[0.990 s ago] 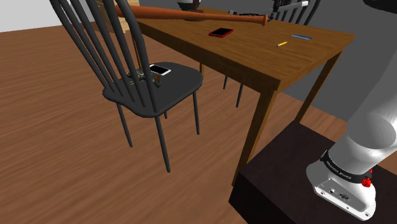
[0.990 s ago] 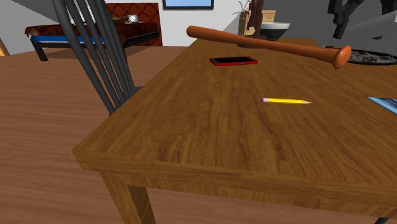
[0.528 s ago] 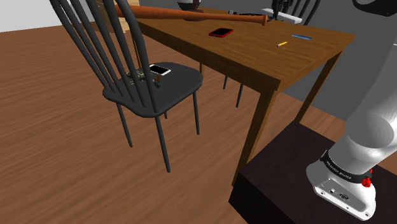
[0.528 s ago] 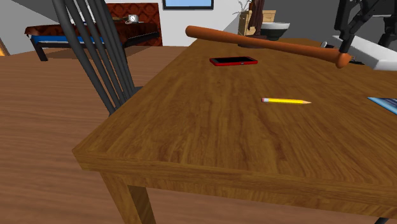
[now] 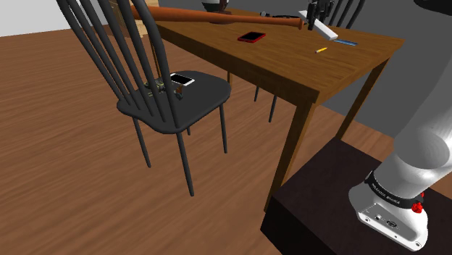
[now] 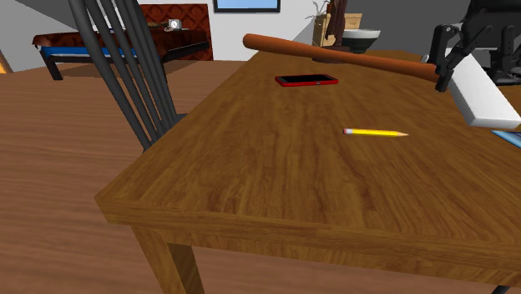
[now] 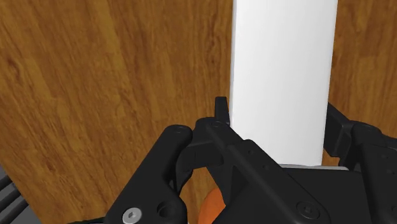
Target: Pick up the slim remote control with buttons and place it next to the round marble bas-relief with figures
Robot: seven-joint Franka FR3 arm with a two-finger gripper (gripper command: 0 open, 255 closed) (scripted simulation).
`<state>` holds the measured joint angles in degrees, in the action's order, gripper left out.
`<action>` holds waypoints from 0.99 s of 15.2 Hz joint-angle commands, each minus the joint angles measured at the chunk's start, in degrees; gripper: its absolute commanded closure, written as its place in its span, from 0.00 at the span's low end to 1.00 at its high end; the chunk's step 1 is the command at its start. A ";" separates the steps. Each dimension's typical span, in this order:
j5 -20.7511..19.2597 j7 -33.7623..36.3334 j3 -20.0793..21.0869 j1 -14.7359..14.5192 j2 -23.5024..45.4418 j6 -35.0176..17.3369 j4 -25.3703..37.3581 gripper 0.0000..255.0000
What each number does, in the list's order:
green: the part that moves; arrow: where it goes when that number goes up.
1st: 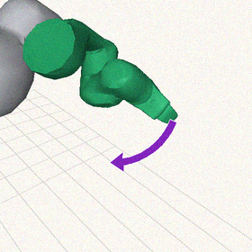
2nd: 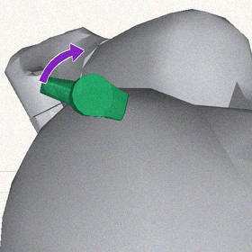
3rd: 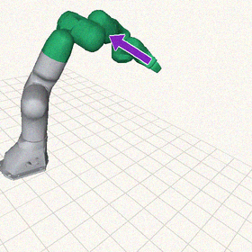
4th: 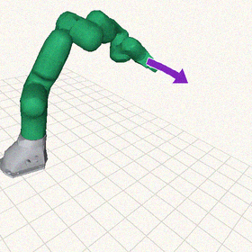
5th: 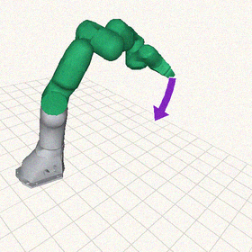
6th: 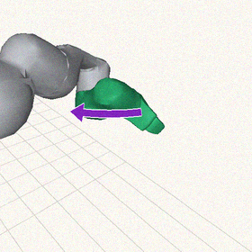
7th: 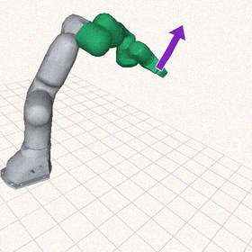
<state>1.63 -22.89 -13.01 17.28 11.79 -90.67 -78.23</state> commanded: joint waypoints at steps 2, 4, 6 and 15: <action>-0.07 -0.04 0.01 -0.05 -0.12 -1.66 -2.24 1.00; -0.06 -0.04 0.01 -0.04 -0.11 -1.65 -2.22 1.00; -0.06 -0.04 0.01 -0.04 -0.10 -1.65 -2.21 1.00; -0.06 -0.04 0.01 -0.05 -0.10 -1.65 -2.21 0.00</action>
<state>1.58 -22.92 -12.99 17.24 11.74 -92.37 -80.44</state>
